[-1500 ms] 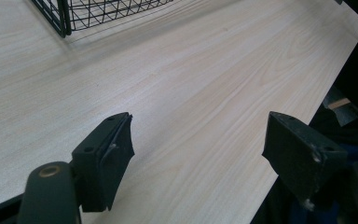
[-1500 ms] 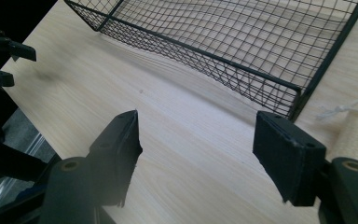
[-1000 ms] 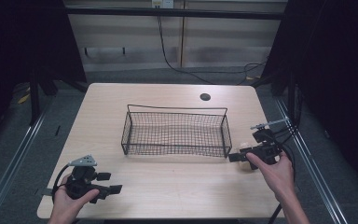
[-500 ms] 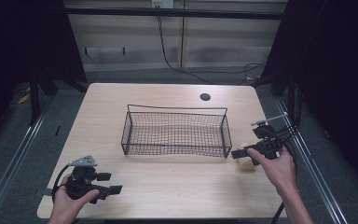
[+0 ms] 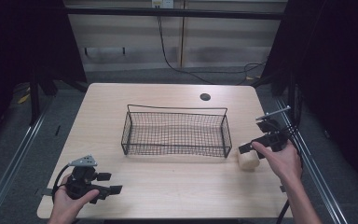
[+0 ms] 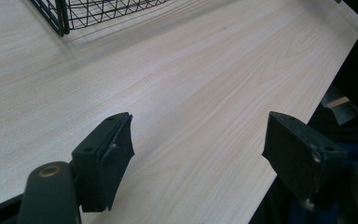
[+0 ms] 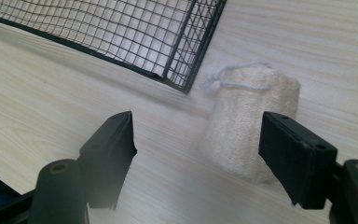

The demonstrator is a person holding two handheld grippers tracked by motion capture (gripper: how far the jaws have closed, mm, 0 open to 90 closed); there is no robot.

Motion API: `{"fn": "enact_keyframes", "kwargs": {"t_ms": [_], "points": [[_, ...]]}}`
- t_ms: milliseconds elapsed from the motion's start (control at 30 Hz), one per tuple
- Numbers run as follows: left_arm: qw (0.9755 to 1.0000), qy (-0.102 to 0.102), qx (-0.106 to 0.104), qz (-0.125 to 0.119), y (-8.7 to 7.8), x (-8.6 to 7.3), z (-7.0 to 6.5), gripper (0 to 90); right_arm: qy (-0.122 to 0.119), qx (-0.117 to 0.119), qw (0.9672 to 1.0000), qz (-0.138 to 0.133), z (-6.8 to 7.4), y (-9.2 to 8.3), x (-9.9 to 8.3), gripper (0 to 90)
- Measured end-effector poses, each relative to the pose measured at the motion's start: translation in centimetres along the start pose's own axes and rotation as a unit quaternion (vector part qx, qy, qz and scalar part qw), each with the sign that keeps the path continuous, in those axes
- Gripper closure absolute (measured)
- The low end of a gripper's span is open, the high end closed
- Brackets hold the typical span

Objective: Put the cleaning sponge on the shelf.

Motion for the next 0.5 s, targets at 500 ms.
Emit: {"fn": "enact_keyframes", "kwargs": {"t_ms": [500], "points": [[1.0, -0.001, 0.0, 0.0, 0.0, 0.0, 0.0, 23.5, 0.039, -0.025, 0.9985, 0.029, -2.3, 1.0, 0.8, 25.6]]}}
Point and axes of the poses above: each handheld gripper's, and its own axes: y roughly forward along the jaws, x roughly out of its top, z roughly to its left, the point moved 7 cm from there along y, roughly forward along the jaws, and after that the axes turned 6 degrees about z, right-handed, at the moved point
